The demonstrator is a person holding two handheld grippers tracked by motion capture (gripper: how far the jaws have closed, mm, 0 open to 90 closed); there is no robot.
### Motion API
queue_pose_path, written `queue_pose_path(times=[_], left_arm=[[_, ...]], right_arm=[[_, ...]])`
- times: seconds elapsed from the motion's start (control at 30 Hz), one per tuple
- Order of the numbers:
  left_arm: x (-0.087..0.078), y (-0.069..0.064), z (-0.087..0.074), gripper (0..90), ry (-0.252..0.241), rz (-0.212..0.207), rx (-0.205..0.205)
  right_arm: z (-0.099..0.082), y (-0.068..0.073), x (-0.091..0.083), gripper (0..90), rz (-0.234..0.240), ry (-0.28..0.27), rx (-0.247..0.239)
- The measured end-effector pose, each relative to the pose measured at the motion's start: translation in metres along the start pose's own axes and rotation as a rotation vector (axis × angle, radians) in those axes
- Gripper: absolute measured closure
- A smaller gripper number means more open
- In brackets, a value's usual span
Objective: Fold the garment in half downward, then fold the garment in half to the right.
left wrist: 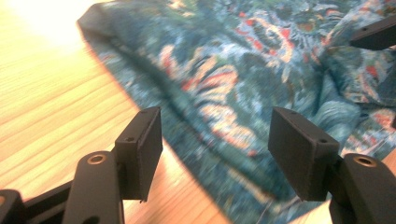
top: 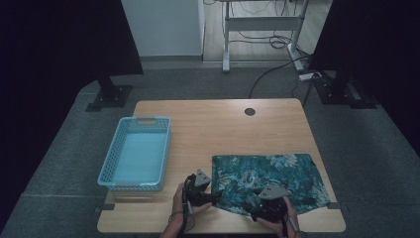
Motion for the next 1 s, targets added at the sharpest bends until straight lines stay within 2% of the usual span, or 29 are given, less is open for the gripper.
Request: queue_pose_path(times=[0.17, 0.5, 0.67, 0.9, 1.0], left_arm=[[-0.006, 0.009, 0.000, 35.0, -0.019, -0.005, -0.042], [-0.004, 0.011, 0.004, 34.9, -0.032, -0.008, -0.044], [-0.001, 0.012, 0.008, 34.9, -0.052, -0.033, -0.077], [0.009, 0.023, 0.019, 35.3, -0.086, -0.005, -0.107], [0.018, 0.027, 0.025, 35.7, -0.072, 0.005, -0.105]], right_arm=[[0.001, 0.003, 0.000, 29.2, -0.001, -0.002, -0.014], [0.001, 0.004, 0.001, 27.8, 0.003, -0.001, -0.015], [0.002, 0.006, 0.002, 26.8, 0.017, -0.010, 0.002], [0.003, 0.005, 0.003, 26.7, 0.030, -0.013, 0.007], [0.005, 0.004, 0.003, 26.7, 0.035, -0.018, 0.010]])
Point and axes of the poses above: each handheld gripper's, and its own axes: x roughly forward along the jaws, z roughly out of its top, y roughly to its left, the point moved 3 cm from there along x, roughly forward along the jaws, and after that the axes turned 8 degrees about -y, right-handed, at the moved point
